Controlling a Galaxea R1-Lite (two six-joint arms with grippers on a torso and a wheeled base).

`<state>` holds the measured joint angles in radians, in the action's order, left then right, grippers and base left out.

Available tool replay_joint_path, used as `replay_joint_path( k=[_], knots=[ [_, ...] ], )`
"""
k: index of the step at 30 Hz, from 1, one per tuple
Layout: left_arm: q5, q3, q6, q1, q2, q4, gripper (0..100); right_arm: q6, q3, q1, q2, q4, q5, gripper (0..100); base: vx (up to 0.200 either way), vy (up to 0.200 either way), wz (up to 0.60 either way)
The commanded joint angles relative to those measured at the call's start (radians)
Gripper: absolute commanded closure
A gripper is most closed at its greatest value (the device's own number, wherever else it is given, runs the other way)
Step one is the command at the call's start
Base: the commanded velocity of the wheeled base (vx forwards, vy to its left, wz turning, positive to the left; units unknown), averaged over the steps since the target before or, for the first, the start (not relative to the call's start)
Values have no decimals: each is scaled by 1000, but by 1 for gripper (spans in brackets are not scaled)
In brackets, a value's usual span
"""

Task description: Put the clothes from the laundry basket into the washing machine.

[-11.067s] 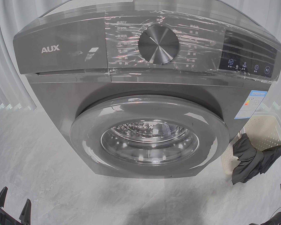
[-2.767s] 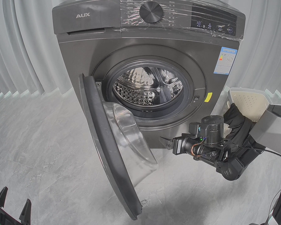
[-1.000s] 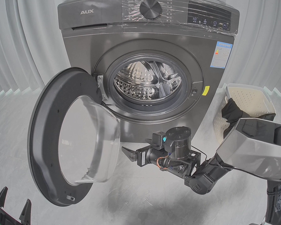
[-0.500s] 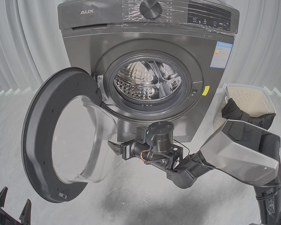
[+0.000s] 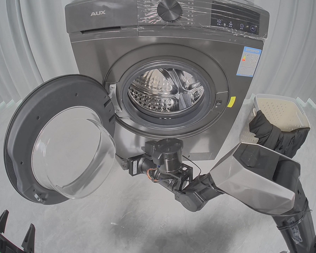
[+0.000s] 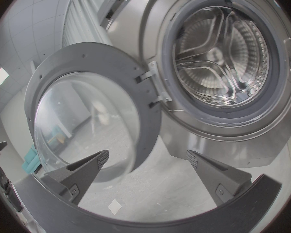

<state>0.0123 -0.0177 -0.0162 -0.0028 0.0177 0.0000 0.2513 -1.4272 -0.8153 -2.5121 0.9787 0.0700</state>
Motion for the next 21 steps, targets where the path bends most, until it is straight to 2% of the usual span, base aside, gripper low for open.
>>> replay_joint_path(
  k=[1,3,4,5,6,7,13,18,21],
  knots=[
    [0,16,-1,1,-16,0,0,-4,79,45,88,-5,5,0,0,0,0],
    [0,16,-1,0,-16,0,0,-7,122,67,131,-8,5,0,0,0,0],
    [0,16,-1,0,-16,0,0,-20,209,102,210,-5,7,0,0,0,0],
    [0,16,-1,0,-16,0,0,-30,249,122,248,-3,7,0,0,0,0],
    [0,16,-1,0,-16,0,0,-30,249,122,248,-3,7,0,0,0,0],
    [0,16,-1,1,-16,0,0,-69,363,174,345,17,5,0,0,0,0],
    [0,16,1,0,-16,0,0,-109,696,294,661,69,19,0,0,0,0],
    [6,16,12,1,-18,2,0,-172,846,400,843,71,17,0,0,0,0],
    [6,16,12,1,-18,2,0,-176,890,427,915,71,19,0,0,0,0]
  ],
)
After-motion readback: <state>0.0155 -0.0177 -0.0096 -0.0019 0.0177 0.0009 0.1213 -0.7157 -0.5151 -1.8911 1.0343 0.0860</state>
